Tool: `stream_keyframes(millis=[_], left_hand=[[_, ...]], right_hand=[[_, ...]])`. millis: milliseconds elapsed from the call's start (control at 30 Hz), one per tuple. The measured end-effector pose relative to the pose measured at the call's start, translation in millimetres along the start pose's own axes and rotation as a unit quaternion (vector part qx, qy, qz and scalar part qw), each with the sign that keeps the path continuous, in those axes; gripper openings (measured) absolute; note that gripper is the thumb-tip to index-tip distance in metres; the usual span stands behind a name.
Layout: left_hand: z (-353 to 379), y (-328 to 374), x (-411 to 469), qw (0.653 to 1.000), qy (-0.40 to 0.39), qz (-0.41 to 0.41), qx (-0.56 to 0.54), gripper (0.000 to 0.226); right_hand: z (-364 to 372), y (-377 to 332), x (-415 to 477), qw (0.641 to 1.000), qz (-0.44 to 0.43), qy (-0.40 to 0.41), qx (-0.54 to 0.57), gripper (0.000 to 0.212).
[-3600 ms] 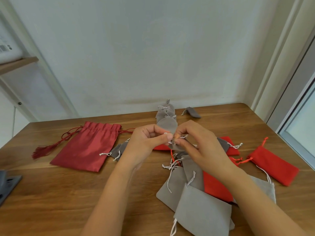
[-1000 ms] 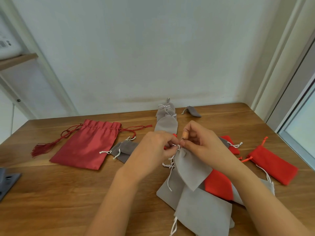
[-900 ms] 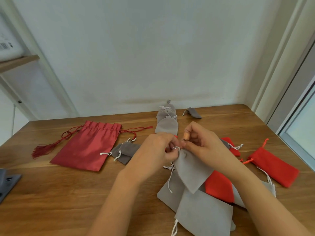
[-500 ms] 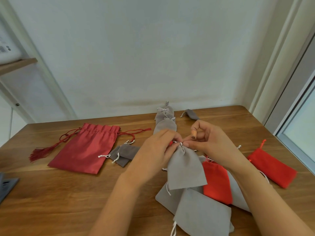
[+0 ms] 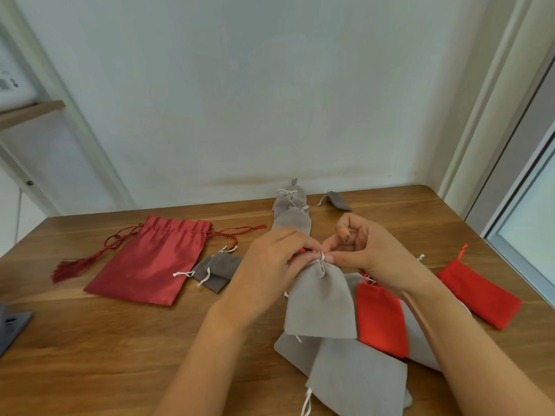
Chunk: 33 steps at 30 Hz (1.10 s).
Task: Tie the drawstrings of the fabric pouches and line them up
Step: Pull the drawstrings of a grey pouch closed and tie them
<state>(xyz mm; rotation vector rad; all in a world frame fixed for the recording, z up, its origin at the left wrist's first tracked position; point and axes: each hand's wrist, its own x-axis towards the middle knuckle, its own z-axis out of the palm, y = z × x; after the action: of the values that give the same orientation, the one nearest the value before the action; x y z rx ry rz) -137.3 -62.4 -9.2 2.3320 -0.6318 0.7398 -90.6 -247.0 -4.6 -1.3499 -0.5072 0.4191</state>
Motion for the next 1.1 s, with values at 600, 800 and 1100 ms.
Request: stream_keyframes(millis=[600,800,1100], left_hand=[[-7.5,6.4,0.3,0.993,0.016,-0.095,-0.07,0.004],[-4.0,7.3,1.5,0.995,-0.013,-0.099,-0.03,0.01],[-4.1,11.8,2.9,0.982,-0.043,-0.159,-0.094,0.023]], right_hand=[[2.9,15.3,5.0,0.997,-0.056,-0.053,-0.005,0.036],[0.7,11.7,3.6,0.995,-0.071,-0.007,-0.065,0.034],[9.1,14.1,2.1,0.988,-0.1,-0.01,-0.119,0.03]])
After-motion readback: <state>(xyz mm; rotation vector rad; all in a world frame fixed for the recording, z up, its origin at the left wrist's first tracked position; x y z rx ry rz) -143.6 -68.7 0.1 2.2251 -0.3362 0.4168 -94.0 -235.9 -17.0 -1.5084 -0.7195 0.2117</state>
